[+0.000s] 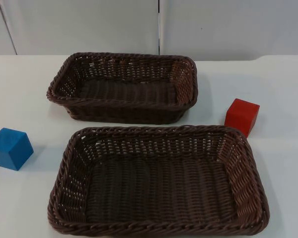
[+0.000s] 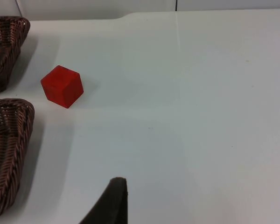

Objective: Pick up one cube with the left hand and place it into the upper basket. Pick up one cube with the right hand and place it into the lower basket.

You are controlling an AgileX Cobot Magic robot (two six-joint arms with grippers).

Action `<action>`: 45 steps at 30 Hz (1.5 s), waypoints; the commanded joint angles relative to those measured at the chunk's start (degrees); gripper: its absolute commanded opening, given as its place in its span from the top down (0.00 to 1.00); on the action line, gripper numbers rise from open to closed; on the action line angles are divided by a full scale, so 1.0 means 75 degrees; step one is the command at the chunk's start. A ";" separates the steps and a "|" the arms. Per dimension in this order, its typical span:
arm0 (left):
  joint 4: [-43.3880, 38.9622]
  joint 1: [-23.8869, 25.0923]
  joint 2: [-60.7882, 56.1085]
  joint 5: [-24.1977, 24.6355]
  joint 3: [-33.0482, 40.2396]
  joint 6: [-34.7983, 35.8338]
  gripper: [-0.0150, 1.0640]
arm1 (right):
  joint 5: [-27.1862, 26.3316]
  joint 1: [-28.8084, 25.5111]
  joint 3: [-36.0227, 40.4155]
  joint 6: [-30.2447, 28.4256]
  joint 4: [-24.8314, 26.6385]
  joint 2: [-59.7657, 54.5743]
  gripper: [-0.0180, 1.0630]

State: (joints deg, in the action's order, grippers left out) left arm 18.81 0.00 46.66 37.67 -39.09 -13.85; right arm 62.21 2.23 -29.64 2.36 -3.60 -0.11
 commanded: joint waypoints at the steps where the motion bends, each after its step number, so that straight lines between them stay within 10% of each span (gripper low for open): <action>1: 0.0513 0.0013 0.0451 -0.0107 -0.0247 -0.0535 0.01 | -0.0048 -0.0044 0.0008 -0.0053 -0.0042 0.0015 0.01; 32: 0.1908 0.0000 0.4251 -0.1527 -0.0567 -0.1975 0.01 | -0.0048 -0.0044 0.0008 -0.0053 -0.0042 0.0015 0.01; 45: -0.0244 0.0000 0.5976 -0.1726 -0.1323 0.0710 0.06 | -0.0048 -0.0044 0.0008 -0.0053 -0.0042 0.0015 0.01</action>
State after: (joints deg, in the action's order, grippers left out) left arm 18.50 0.00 90.46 25.55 -48.18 -10.64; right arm 62.21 2.11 -29.64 2.36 -3.60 -0.11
